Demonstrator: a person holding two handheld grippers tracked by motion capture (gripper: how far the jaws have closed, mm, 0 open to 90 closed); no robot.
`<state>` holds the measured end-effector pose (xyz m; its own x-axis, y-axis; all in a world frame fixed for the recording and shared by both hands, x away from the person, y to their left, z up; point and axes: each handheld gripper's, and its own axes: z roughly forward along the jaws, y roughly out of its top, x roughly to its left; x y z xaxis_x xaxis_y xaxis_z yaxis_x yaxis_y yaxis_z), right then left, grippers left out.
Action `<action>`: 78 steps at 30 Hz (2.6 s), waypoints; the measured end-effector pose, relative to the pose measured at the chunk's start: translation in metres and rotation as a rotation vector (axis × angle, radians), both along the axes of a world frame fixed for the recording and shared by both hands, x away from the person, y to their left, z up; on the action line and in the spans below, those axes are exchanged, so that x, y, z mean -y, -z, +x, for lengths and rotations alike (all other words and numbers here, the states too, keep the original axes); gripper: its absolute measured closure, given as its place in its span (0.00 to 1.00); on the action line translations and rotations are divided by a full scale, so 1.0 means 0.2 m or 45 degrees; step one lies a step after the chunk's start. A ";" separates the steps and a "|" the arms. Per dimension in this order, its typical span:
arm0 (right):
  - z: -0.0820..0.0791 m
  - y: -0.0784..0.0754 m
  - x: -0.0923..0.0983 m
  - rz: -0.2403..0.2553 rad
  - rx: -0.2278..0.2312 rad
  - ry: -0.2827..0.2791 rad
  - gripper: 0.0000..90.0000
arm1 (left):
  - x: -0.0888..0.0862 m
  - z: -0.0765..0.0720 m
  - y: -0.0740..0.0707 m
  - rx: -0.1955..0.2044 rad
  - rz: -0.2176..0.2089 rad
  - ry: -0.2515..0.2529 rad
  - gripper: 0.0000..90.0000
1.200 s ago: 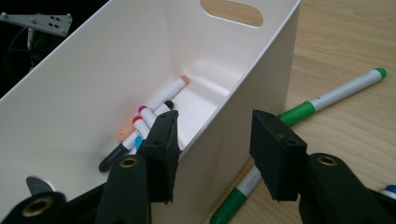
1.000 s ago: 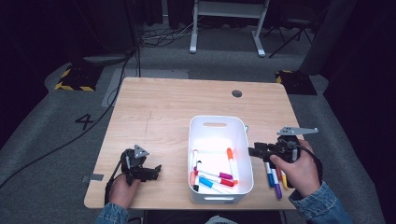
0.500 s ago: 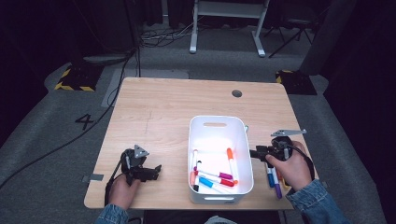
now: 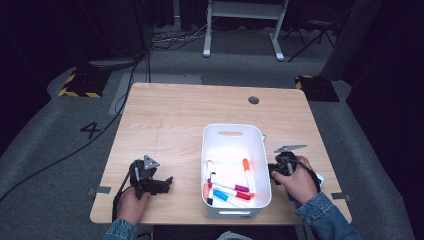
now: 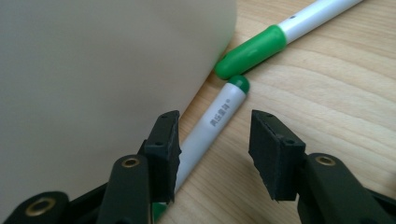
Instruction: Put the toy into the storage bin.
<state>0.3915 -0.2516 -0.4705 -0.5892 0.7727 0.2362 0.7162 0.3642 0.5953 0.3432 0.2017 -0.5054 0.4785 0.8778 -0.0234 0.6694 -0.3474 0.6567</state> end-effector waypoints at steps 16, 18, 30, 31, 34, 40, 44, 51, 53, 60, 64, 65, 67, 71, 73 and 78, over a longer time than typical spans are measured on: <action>-0.04 0.02 0.02 -0.175 -0.030 0.060 0.77 | 0.00 0.00 0.00 -0.001 0.000 -0.004 0.00; -0.04 0.03 0.03 -0.161 -0.040 0.076 0.79 | 0.00 0.00 0.00 -0.002 0.000 -0.002 0.00; -0.07 0.03 0.04 -0.152 -0.049 0.110 0.86 | 0.00 0.00 0.00 -0.001 0.000 -0.004 0.00; -0.07 0.03 0.05 -0.149 -0.054 0.112 0.86 | 0.00 0.00 0.00 -0.001 0.000 -0.003 0.00; -0.07 0.02 0.06 -0.139 -0.062 0.109 0.86 | 0.00 0.00 0.00 -0.001 0.000 -0.003 0.00; -0.07 -0.03 0.08 -0.101 -0.067 0.106 0.86 | 0.00 0.00 0.00 -0.002 0.002 -0.002 0.00; -0.08 -0.07 0.10 -0.073 -0.044 0.101 0.86 | 0.00 0.00 0.00 -0.002 0.000 -0.003 0.00; -0.10 -0.20 0.14 -0.037 -0.002 0.097 0.86 | 0.00 0.00 0.00 -0.001 0.001 -0.004 0.00; -0.10 -0.23 0.14 -0.021 0.013 0.094 0.86 | 0.00 0.00 0.00 -0.001 0.001 -0.004 0.00; -0.12 -0.34 0.16 0.023 0.028 0.065 0.86 | 0.00 0.00 0.00 -0.001 0.000 -0.003 0.00; -0.14 -0.41 0.17 0.044 0.052 0.054 0.86 | 0.00 0.00 0.00 -0.001 0.000 -0.004 0.00; -0.15 -0.43 0.17 0.051 0.056 0.046 0.86 | 0.00 0.00 0.00 -0.001 0.000 -0.004 0.00; -0.17 -0.46 0.17 0.082 0.063 0.044 0.86 | 0.00 0.00 0.00 -0.001 0.000 -0.004 0.00; -0.21 -0.53 0.16 0.121 0.075 0.023 0.86 | 0.00 0.00 0.00 0.000 -0.001 0.001 0.00; -0.22 -0.56 0.15 0.130 0.083 0.005 0.86 | 0.00 0.00 0.00 -0.001 -0.001 0.002 0.00; -0.26 -0.62 0.12 0.147 0.114 -0.028 0.86 | 0.00 0.01 0.00 0.000 -0.003 -0.001 0.00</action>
